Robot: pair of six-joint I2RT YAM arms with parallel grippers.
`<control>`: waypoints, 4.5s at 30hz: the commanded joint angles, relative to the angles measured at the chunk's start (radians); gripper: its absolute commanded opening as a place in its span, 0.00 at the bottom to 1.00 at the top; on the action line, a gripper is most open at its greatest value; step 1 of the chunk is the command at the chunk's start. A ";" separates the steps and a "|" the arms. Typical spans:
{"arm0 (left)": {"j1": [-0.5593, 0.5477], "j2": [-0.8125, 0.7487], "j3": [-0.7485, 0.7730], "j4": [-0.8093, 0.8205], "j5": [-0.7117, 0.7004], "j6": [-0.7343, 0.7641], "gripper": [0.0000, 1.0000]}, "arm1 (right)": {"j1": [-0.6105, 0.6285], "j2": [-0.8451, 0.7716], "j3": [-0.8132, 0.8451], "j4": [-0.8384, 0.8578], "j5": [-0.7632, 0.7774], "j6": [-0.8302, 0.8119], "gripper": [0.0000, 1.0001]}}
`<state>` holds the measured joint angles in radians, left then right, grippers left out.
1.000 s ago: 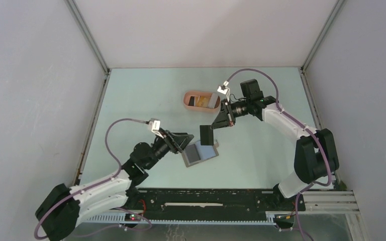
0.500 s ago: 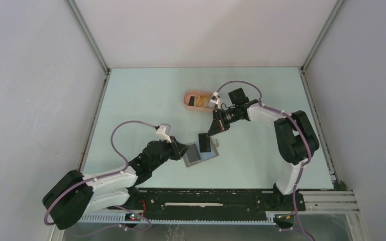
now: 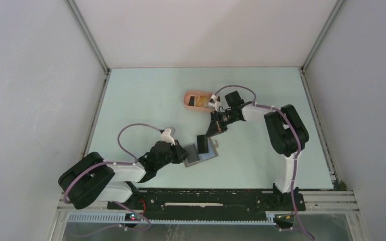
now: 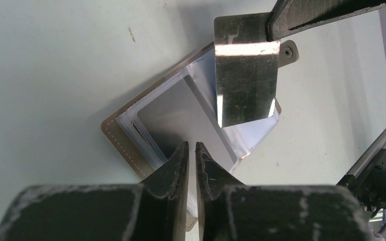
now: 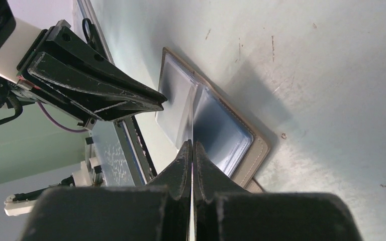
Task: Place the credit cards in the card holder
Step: Insert the credit card into the card holder.
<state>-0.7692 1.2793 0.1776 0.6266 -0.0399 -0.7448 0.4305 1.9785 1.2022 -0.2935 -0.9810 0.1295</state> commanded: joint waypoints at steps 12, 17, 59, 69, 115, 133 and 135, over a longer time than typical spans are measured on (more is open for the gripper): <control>0.001 0.041 -0.016 -0.027 -0.018 -0.059 0.11 | 0.005 -0.020 0.034 0.011 -0.063 0.003 0.00; 0.001 0.017 -0.012 -0.052 -0.021 -0.052 0.11 | 0.007 -0.036 0.033 0.014 -0.077 0.010 0.00; 0.001 -0.258 -0.034 -0.309 -0.038 -0.073 0.42 | 0.061 0.060 0.033 -0.001 0.031 -0.009 0.00; 0.001 -0.207 -0.027 -0.308 -0.026 -0.083 0.38 | 0.054 0.018 0.033 0.034 0.041 -0.004 0.00; 0.001 -0.108 -0.004 -0.321 -0.012 -0.094 0.25 | 0.051 0.007 0.033 0.056 0.055 -0.006 0.00; 0.001 -0.084 0.011 -0.318 -0.005 -0.085 0.25 | 0.071 0.019 0.033 -0.056 0.085 -0.079 0.00; 0.002 -0.082 0.012 -0.316 -0.003 -0.084 0.25 | 0.075 0.019 0.033 -0.061 0.091 -0.079 0.00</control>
<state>-0.7673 1.1687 0.1730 0.4004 -0.0509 -0.8387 0.4873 2.0083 1.2053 -0.3325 -0.9211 0.0864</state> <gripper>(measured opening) 0.252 0.007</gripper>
